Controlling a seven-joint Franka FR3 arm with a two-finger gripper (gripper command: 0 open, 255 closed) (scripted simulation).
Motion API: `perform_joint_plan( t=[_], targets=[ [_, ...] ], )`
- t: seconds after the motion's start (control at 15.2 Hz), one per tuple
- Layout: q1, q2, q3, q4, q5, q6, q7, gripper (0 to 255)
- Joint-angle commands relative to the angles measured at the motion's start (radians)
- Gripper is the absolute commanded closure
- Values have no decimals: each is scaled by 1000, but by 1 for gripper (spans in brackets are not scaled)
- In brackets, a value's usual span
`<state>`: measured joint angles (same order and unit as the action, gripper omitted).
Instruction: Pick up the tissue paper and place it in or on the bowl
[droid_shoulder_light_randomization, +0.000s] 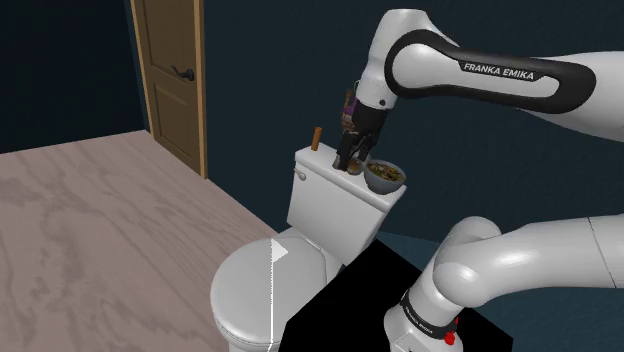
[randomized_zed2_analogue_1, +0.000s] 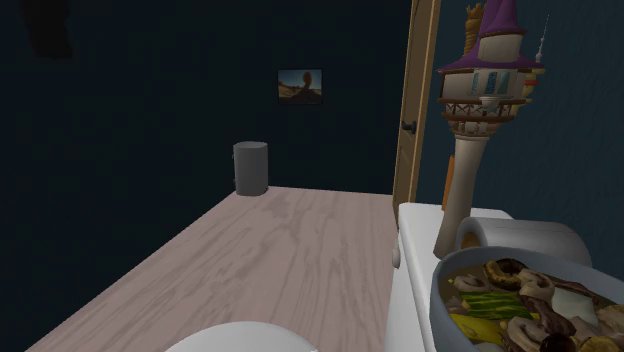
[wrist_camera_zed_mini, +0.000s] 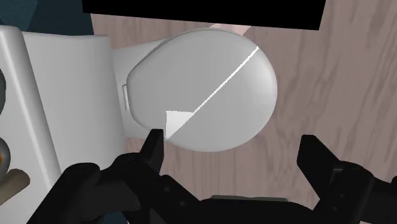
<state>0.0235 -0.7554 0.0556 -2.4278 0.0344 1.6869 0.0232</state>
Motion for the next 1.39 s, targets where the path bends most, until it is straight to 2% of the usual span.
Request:
perform_joint_plan(
  t=[0.0, 0.4, 0.73, 0.86, 1.06, 1.32],
  targets=[
    [0, 0, 0, 0, 0, 0, 0, 0],
    [-48, 16, 67, -175, -184, 226, 4, 0],
    [-131, 76, 121, -289, -377, 435, 51, 0],
    [-181, 114, 146, -322, -473, 521, 88, 0],
    [-283, 185, 193, -352, -648, 646, 172, 0],
    [-463, 306, 280, -345, -961, 775, 361, 0]
  ],
)
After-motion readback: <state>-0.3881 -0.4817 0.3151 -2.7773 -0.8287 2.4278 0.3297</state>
